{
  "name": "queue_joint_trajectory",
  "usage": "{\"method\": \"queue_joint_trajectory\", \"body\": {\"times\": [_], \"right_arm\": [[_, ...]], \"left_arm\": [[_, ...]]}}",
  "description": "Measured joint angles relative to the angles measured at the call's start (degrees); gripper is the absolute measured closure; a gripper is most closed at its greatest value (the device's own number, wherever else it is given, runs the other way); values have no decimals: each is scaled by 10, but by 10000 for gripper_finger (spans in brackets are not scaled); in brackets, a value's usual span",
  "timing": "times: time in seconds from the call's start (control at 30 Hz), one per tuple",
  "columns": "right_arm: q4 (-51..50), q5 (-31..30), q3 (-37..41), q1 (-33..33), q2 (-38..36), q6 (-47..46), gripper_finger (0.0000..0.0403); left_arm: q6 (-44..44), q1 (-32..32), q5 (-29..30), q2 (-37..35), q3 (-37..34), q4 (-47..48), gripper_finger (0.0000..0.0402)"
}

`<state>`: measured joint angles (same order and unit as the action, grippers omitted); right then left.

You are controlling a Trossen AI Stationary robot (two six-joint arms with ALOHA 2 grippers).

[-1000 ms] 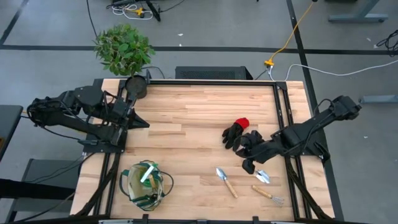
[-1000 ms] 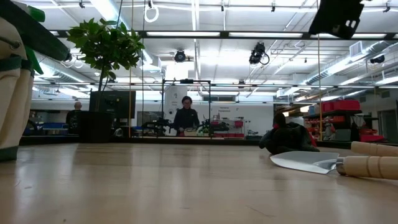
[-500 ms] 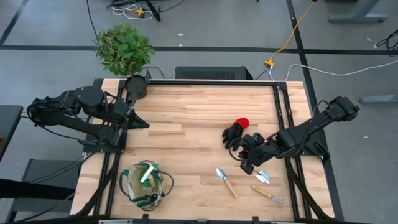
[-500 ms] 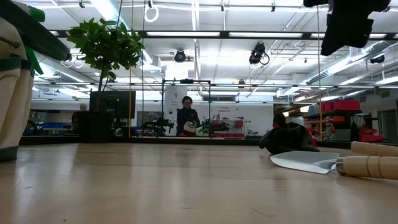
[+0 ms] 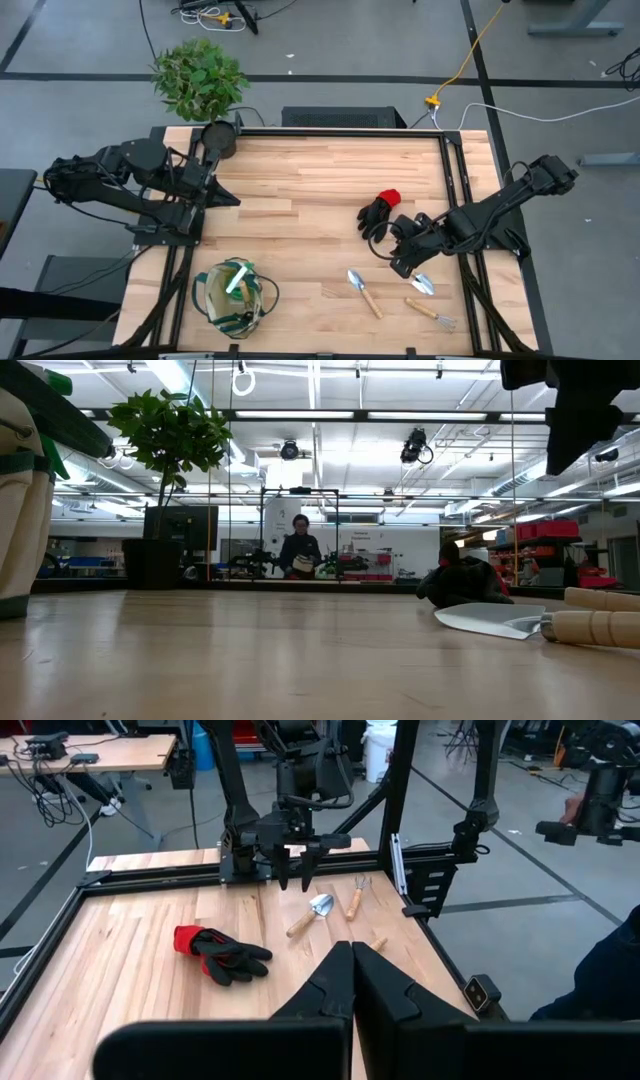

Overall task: Pick & Place Garden tools in Gardening bag
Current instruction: Put the right trowel into the gardening bag

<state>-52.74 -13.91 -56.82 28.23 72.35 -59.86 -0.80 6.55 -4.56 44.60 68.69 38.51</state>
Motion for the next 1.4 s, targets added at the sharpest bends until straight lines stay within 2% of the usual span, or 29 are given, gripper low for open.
{"method": "queue_joint_trajectory", "body": {"times": [0.2,0.47,0.73,0.93,1.4], "right_arm": [[-5,10,0,0,19,-3,199],[-6,46,0,0,87,-2,178],[-14,89,0,-8,149,6,127],[-15,91,0,-13,178,9,98],[5,125,21,-19,217,17,109]], "left_arm": [[0,0,0,0,0,5,399],[0,0,0,0,0,8,399],[0,0,0,0,0,8,399],[0,0,0,0,0,8,399],[-1,0,-2,0,0,8,399]]}}
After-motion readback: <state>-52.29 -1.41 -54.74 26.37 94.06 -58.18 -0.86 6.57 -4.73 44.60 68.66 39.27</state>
